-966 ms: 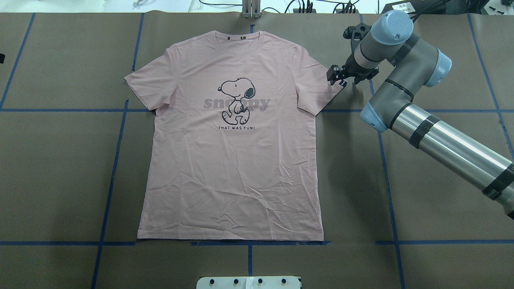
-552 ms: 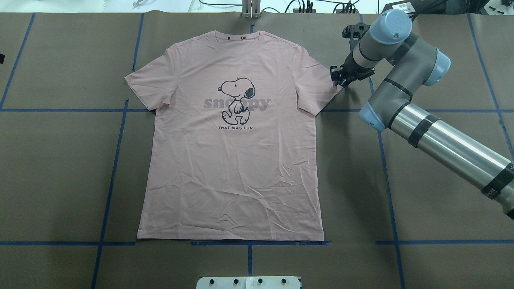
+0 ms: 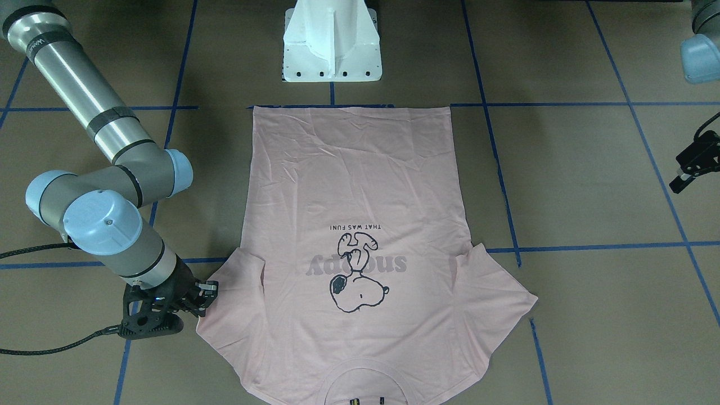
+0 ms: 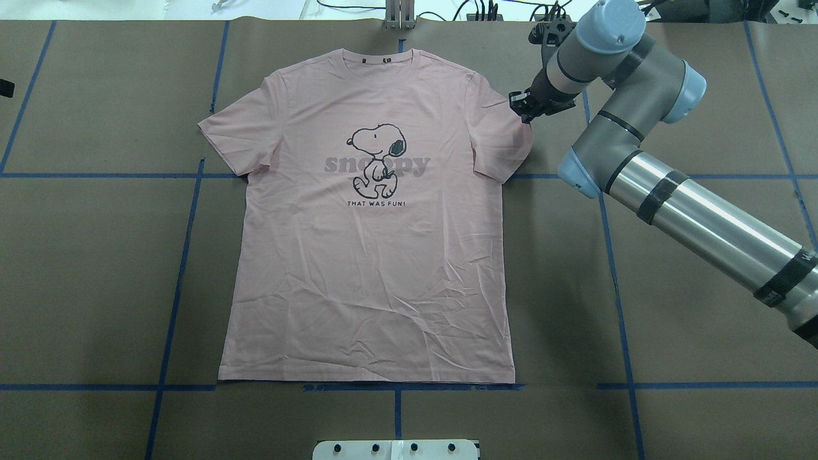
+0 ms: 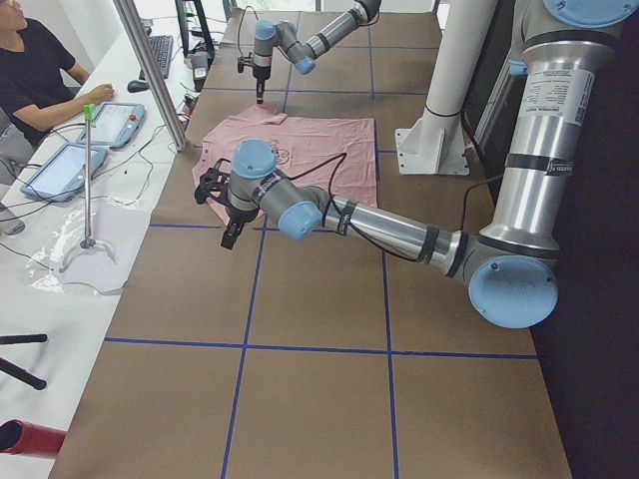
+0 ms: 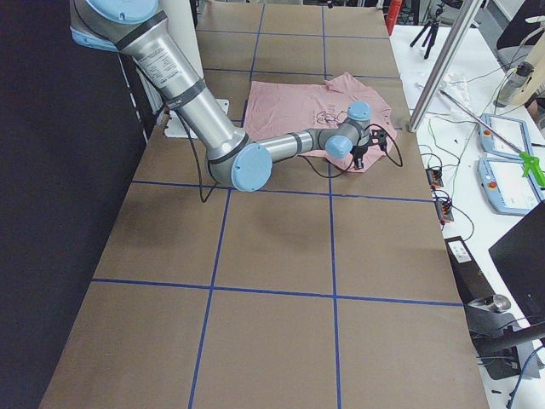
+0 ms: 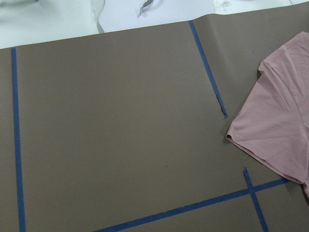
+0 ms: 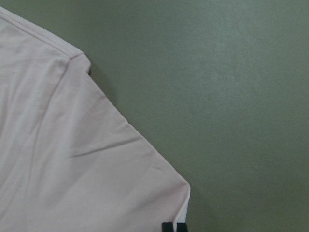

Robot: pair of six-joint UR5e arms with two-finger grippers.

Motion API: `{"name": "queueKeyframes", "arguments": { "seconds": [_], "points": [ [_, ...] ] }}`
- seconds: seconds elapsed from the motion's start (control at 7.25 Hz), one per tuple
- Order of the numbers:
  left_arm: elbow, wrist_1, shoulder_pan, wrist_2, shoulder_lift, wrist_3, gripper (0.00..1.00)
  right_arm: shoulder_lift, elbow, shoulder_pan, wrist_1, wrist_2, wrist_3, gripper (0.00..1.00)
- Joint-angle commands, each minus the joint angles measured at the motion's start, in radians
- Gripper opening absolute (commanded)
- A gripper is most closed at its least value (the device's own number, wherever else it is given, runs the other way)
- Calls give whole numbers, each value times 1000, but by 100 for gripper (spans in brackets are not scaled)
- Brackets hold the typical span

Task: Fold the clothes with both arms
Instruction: 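Fold the grasped sleeve inward onto the shirt body with the right gripper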

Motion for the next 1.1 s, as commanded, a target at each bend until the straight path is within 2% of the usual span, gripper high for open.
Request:
{"name": "queueKeyframes", "arguments": {
  "seconds": [0.0, 0.28, 0.55, 0.69, 0.83, 0.97],
  "points": [
    [0, 0, -2, -14, 1, -6, 100, 82, 25, -3, -12, 62, 69, 0],
    [0, 0, -4, -14, 2, -6, 100, 156, 5, -51, -15, 38, 86, 0],
    [1, 0, -4, -14, 8, -6, 100, 284, -135, -100, -12, -67, 86, 0],
    [3, 0, -4, -14, 7, -8, 100, 294, -150, -103, -9, -74, 86, 0],
    [1, 0, -4, -14, 5, -8, 100, 291, -150, -105, -3, -75, 86, 20],
    [3, -2, -2, -13, 4, -8, 100, 287, -148, -117, 6, -101, 85, 99]
  ]
}}
